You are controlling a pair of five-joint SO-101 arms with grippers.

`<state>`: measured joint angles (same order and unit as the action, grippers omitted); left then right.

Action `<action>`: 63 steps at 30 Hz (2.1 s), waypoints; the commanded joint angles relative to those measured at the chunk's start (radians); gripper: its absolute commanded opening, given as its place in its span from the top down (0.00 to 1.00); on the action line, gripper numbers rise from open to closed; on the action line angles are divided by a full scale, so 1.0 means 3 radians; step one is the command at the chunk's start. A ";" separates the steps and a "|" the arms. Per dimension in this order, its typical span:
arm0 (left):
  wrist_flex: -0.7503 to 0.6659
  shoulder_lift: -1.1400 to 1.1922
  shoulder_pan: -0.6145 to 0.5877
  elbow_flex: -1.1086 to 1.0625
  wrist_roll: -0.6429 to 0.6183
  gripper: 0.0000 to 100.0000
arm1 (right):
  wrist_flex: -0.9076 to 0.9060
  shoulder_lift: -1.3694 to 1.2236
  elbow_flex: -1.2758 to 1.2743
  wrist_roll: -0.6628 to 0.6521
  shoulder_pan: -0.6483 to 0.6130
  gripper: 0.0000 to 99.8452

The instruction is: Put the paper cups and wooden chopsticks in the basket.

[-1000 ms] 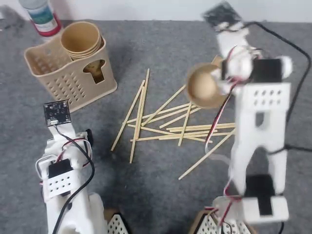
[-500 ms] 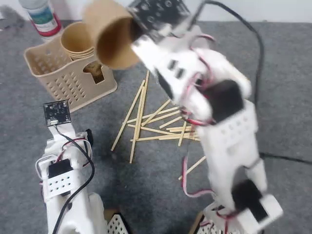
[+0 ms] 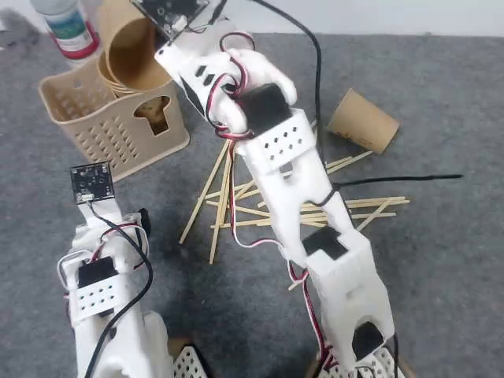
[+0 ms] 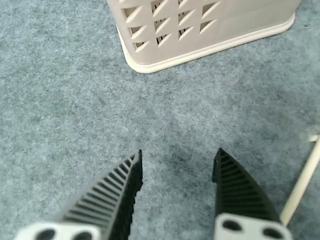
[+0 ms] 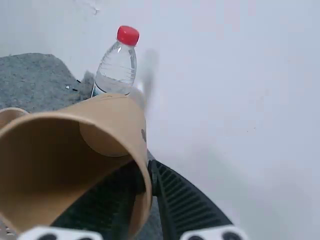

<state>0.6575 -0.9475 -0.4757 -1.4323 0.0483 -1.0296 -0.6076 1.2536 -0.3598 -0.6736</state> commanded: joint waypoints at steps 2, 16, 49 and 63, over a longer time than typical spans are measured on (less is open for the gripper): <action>-0.0051 -0.0061 0.0000 0.0013 -0.0041 0.78 | 0.0064 -0.0054 0.0225 0.0041 -0.0049 0.99; -0.0046 -0.0061 0.0010 0.0013 -0.0041 0.78 | 0.0258 -0.0396 0.0230 0.0036 -0.0064 0.99; -0.0046 -0.0061 0.0015 0.0013 -0.0041 0.78 | 0.2156 -0.0841 0.0522 -0.0573 -0.0146 0.96; -0.0046 -0.0061 0.0015 0.0013 -0.0041 0.78 | 0.0458 -0.0355 0.0946 -0.0481 0.0038 0.96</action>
<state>0.6575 -0.9475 -0.4757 -1.4323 0.0483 -0.7841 -0.8332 1.4561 -0.5163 -0.7181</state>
